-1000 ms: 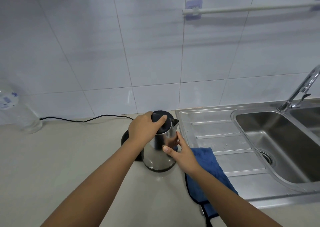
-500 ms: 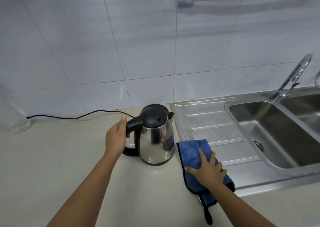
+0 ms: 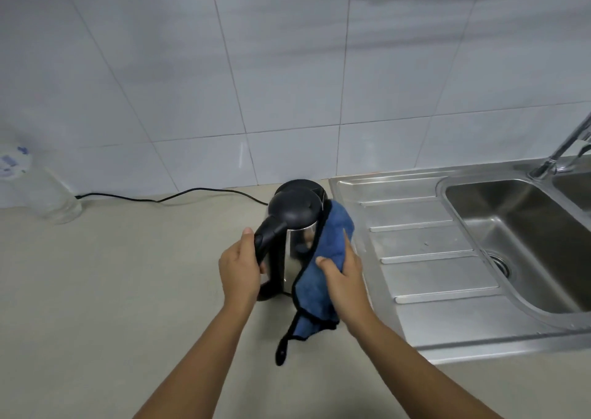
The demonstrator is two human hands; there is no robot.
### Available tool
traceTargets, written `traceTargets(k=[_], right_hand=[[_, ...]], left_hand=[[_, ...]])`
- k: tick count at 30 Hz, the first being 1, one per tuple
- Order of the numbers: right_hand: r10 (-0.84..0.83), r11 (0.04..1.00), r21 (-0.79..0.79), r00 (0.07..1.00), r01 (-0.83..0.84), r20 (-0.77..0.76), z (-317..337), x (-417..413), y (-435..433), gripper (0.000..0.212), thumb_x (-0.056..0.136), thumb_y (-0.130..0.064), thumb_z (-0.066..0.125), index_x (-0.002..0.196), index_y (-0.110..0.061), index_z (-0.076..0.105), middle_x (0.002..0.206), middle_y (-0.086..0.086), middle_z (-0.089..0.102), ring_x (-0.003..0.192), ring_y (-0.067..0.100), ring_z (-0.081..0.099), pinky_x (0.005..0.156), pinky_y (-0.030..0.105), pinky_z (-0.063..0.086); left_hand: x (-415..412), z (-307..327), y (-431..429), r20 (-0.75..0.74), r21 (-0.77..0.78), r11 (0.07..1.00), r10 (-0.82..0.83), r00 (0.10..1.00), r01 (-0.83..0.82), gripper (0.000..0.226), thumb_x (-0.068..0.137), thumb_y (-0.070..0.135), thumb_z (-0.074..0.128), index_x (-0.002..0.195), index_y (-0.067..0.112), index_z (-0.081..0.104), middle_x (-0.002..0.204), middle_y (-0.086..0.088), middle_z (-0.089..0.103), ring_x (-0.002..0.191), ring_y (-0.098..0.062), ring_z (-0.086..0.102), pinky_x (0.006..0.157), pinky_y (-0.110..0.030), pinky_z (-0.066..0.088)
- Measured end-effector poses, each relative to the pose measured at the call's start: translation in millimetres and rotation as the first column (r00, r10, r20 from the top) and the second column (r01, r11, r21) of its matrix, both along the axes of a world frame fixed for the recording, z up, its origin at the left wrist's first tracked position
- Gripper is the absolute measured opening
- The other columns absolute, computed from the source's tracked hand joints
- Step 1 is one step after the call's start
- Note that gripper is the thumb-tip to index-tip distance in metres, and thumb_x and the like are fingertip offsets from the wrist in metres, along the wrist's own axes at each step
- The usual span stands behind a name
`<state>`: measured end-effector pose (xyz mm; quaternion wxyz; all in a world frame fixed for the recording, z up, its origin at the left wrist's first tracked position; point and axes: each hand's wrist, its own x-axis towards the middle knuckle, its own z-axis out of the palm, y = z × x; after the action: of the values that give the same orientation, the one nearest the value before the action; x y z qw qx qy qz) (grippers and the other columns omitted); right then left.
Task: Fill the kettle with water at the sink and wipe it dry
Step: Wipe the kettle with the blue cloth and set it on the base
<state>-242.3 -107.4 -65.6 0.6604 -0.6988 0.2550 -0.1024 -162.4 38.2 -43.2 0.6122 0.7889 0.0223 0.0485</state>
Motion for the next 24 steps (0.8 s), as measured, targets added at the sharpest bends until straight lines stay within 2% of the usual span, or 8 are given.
traceTargets(k=[4,6,9,12,16,18,20,24], right_hand=[[-0.057,0.997,0.049,0.997,0.054,0.061,15,20,5,0.064,0.106,-0.034,0.053,0.163,-0.034,0.023,0.173,-0.003,0.012,0.158,0.020,0.019,0.125,0.040,0.023],[-0.043,0.999,0.034,0.993,0.040,0.106,20,38,-6,0.062,0.107,-0.045,0.046,0.163,-0.032,0.023,0.174,-0.004,0.009,0.159,0.018,0.016,0.126,0.039,0.019],[-0.035,0.997,-0.064,0.989,0.045,0.145,26,69,-15,0.072,0.095,-0.073,0.045,0.156,-0.034,0.043,0.164,-0.002,0.040,0.152,0.019,0.037,0.126,0.048,0.030],[-0.043,0.997,0.061,0.990,0.036,0.132,10,87,-31,0.060,0.099,-0.064,0.047,0.142,-0.025,0.061,0.138,-0.001,0.067,0.132,0.016,0.060,0.118,0.043,0.043],[-0.045,0.962,0.266,0.995,0.066,-0.084,-38,64,-34,0.074,0.096,-0.074,0.039,0.144,-0.022,0.060,0.140,0.001,0.066,0.134,0.020,0.057,0.122,0.042,0.037],[-0.167,0.970,0.151,0.974,0.190,-0.150,-59,42,-10,0.094,0.087,-0.088,0.033,0.154,-0.023,0.048,0.155,0.002,0.053,0.148,0.023,0.044,0.126,0.046,0.029],[-0.238,0.970,0.023,0.966,0.241,-0.099,-53,17,25,0.096,0.089,-0.085,0.029,0.163,-0.024,0.030,0.168,0.004,0.034,0.156,0.024,0.030,0.129,0.046,0.022],[-0.165,0.947,-0.277,0.986,0.162,0.013,-33,3,54,0.095,0.077,-0.093,0.020,0.157,-0.046,0.002,0.174,0.002,0.003,0.160,0.024,0.007,0.128,0.047,0.011]], left_hand=[[6,4,5,-0.063,-0.031,0.993,-0.119,0.991,0.118,0.063,0.095,0.042,0.034,0.053,0.000,0.054,0.046,-0.017,0.051,0.046,-0.025,0.051,0.060,-0.038,0.044],[4,5,4,-0.058,-0.036,0.993,-0.118,0.991,0.116,0.062,0.097,0.039,0.034,0.053,-0.001,0.053,0.046,-0.017,0.050,0.045,-0.024,0.050,0.058,-0.035,0.043],[5,3,4,-0.072,-0.038,0.994,-0.106,0.992,0.103,0.063,0.098,0.036,0.034,0.051,-0.001,0.051,0.045,-0.017,0.048,0.044,-0.023,0.049,0.055,-0.027,0.044],[6,4,4,-0.082,-0.056,0.995,-0.093,0.992,0.088,0.062,0.097,0.035,0.034,0.051,-0.004,0.049,0.044,-0.016,0.046,0.043,-0.023,0.046,0.049,-0.022,0.042],[1,5,1,-0.063,-0.063,0.997,-0.054,0.997,0.050,0.062,0.099,0.030,0.033,0.057,-0.013,0.048,0.046,-0.019,0.045,0.040,-0.020,0.044,0.044,-0.021,0.040],[0,5,-1,-0.054,-0.063,0.997,-0.042,0.998,0.038,0.061,0.100,0.028,0.033,0.059,-0.015,0.047,0.047,-0.019,0.045,0.040,-0.019,0.043,0.044,-0.021,0.039],[1,5,0,-0.055,-0.069,0.997,-0.050,0.997,0.046,0.060,0.100,0.029,0.033,0.059,-0.012,0.049,0.048,-0.019,0.045,0.040,-0.019,0.044,0.043,-0.021,0.039],[3,4,3,-0.074,-0.067,0.994,-0.088,0.993,0.083,0.058,0.099,0.032,0.033,0.057,-0.003,0.053,0.046,-0.016,0.047,0.042,-0.020,0.047,0.045,-0.023,0.040]])
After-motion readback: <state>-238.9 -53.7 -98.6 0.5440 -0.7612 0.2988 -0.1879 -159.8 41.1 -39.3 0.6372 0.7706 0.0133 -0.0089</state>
